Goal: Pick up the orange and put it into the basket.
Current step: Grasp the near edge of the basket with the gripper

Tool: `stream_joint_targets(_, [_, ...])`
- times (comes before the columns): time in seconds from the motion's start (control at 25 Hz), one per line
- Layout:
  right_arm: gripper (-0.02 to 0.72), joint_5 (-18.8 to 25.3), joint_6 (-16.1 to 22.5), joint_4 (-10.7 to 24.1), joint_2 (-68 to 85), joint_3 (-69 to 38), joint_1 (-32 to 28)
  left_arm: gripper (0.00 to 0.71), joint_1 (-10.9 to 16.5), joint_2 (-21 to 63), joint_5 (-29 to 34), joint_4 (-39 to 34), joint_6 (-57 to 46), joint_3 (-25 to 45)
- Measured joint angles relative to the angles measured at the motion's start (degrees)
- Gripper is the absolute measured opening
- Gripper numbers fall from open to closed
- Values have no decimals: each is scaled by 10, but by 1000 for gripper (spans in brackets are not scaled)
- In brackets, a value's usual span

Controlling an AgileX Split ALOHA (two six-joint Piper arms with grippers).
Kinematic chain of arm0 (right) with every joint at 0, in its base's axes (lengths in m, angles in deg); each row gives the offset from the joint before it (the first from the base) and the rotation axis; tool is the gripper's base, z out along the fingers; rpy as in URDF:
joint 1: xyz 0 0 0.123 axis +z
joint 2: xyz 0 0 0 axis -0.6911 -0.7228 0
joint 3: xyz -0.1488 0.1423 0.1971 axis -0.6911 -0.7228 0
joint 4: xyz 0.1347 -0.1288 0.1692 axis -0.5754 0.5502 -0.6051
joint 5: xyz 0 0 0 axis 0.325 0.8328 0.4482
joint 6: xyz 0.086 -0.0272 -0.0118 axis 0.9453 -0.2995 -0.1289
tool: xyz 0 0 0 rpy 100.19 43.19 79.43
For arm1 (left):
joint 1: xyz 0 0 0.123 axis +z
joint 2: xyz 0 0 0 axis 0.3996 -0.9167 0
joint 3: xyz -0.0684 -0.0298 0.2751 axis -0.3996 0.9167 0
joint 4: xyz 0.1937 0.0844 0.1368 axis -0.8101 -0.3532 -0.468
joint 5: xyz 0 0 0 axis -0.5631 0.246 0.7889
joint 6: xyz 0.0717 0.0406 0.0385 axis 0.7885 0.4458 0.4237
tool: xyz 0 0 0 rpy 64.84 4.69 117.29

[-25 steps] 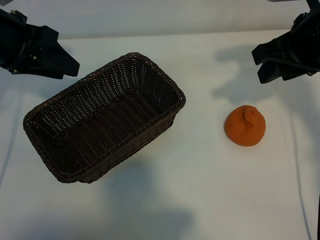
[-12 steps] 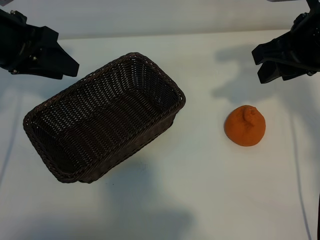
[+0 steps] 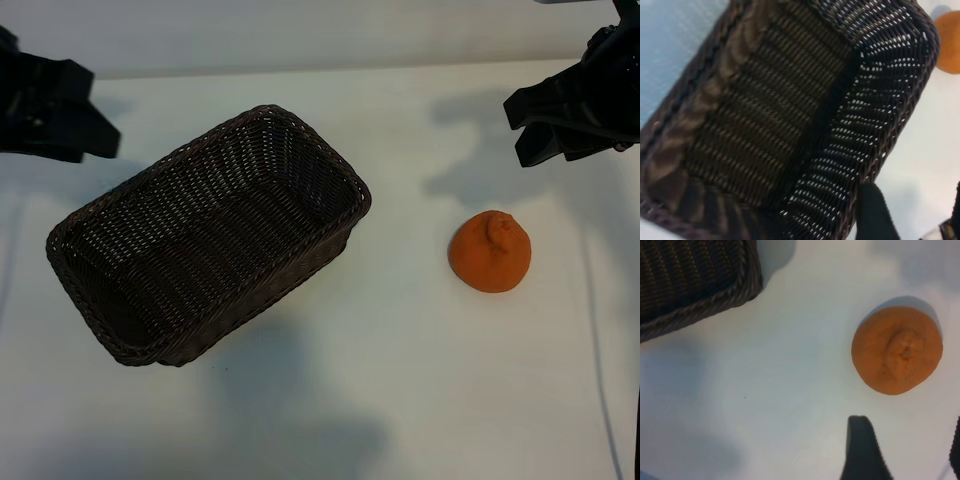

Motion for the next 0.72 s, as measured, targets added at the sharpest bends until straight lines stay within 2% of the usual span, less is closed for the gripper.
stream_joint_targets(0.2, [422, 0, 0, 0, 0, 0, 0, 422, 0, 66, 0, -120, -95, 0])
stream_joint_targets(0.4, [422, 0, 0, 0, 0, 0, 0, 422, 0, 95, 0, -233, -224, 0])
stream_joint_targets(0.52, [422, 0, 0, 0, 0, 0, 0, 422, 0, 95, 0, -246, -259, 14])
stream_joint_targets(0.72, [422, 0, 0, 0, 0, 0, 0, 422, 0, 94, -8, -247, -294, 107])
